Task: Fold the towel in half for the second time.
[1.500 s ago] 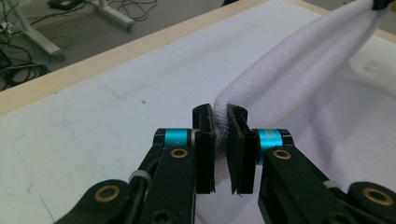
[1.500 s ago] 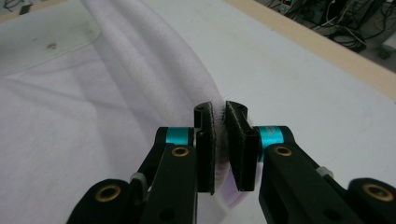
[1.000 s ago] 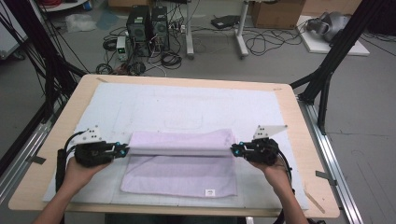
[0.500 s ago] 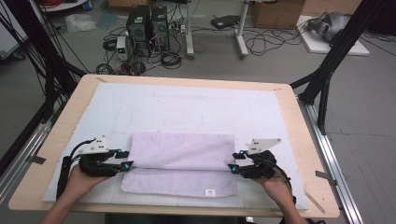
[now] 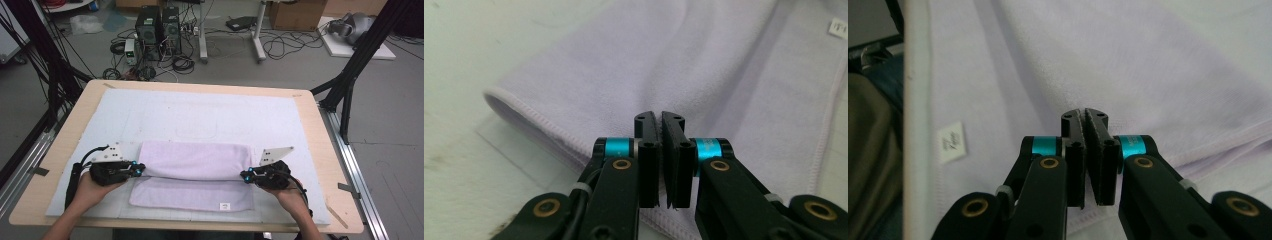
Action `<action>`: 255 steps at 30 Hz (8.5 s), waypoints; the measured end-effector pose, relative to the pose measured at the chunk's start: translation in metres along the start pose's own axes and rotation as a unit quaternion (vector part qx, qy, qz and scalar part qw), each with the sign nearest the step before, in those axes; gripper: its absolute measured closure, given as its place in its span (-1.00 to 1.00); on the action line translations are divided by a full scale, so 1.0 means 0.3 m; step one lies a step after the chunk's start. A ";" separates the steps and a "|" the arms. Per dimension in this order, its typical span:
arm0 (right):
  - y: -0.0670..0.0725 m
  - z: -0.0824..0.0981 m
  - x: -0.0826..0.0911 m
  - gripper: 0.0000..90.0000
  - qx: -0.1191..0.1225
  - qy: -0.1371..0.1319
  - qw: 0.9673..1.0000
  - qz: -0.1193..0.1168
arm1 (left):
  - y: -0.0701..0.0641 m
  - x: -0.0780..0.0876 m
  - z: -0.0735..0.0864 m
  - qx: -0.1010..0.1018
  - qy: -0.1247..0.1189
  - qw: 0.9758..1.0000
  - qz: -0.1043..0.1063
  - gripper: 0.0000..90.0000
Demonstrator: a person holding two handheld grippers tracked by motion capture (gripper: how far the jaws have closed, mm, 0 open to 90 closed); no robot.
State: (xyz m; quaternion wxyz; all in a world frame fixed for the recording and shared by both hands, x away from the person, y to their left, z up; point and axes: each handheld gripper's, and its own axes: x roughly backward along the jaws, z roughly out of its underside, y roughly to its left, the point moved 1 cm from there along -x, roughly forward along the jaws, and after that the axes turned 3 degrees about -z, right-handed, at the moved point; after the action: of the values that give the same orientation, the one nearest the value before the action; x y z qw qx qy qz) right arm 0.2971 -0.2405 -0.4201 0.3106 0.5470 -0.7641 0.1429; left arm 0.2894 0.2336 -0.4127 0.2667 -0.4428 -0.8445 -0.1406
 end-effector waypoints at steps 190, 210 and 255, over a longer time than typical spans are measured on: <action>-0.331 -0.137 -0.108 0.40 -0.094 0.018 0.990 0.107 | 0.193 -0.252 -0.099 0.048 0.030 0.997 -0.052 0.77; -0.246 -0.115 -0.130 0.10 -0.076 0.027 0.991 0.105 | 0.153 -0.182 -0.032 0.078 0.000 0.995 -0.061 0.27; -0.079 0.027 0.062 -0.75 -0.078 -0.079 0.983 0.144 | 0.047 -0.016 -0.006 0.068 -0.031 0.993 -0.091 -0.65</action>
State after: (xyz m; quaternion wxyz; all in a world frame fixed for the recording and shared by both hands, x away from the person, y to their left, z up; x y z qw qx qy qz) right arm 0.3126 -0.2674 -0.4174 0.2669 0.4149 -0.8659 0.0828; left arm 0.3038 0.2376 -0.4140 0.2561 -0.3492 -0.8966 -0.0926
